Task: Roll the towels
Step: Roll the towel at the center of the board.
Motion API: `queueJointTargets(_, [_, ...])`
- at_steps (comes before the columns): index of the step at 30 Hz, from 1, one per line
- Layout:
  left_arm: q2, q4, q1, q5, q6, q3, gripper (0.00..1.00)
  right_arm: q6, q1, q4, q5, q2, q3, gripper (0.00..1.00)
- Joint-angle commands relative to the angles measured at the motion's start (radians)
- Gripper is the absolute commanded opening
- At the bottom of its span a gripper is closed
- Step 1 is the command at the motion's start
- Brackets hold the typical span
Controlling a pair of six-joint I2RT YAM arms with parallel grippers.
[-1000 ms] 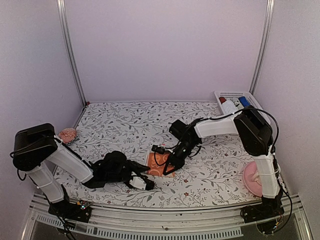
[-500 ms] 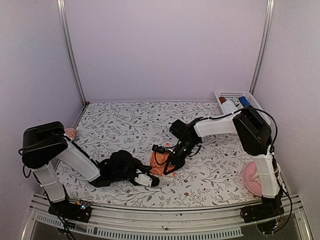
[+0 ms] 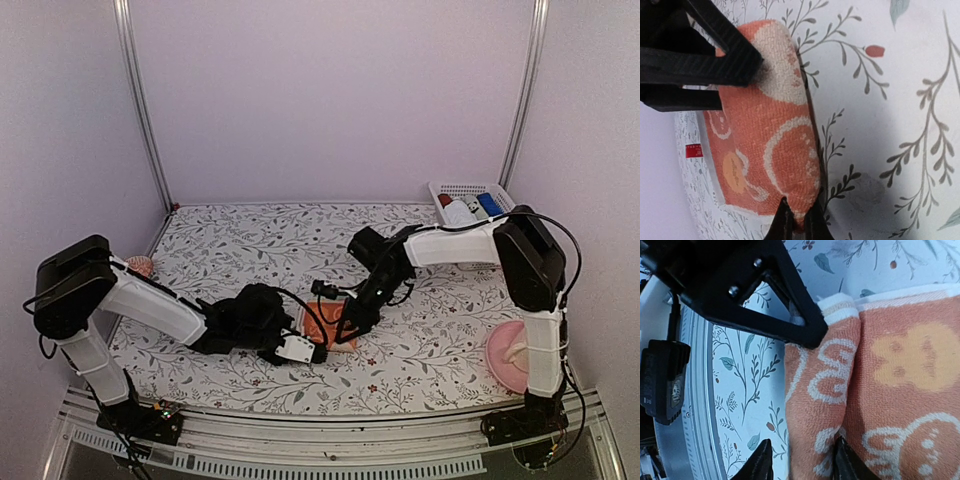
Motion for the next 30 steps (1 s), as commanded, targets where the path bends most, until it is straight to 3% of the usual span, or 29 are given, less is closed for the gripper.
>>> queueJointTargets(1, [0.014, -0.352, 0.036, 0.156, -0.114, 0.082, 0.0, 0.015, -0.009, 0.08, 0.107, -0.174, -0.083, 0.45])
queueJointTargets(9, [0.091, -0.598, 0.118, 0.318, -0.185, 0.246, 0.0, 0.036, 0.027, 0.372, 0.322, -0.453, -0.41, 0.57])
queueJointTargets(17, [0.195, -0.792, 0.176, 0.439, -0.214, 0.399, 0.0, -0.073, 0.203, 0.69, 0.594, -0.612, -0.683, 0.61])
queueJointTargets(23, [0.306, -0.951, 0.232, 0.535, -0.224, 0.529, 0.0, -0.175, 0.295, 0.856, 0.764, -0.612, -0.751, 0.61])
queueJointTargets(30, [0.416, -1.084, 0.283, 0.609, -0.218, 0.652, 0.0, -0.256, 0.326, 0.884, 0.926, -0.426, -0.653, 0.61])
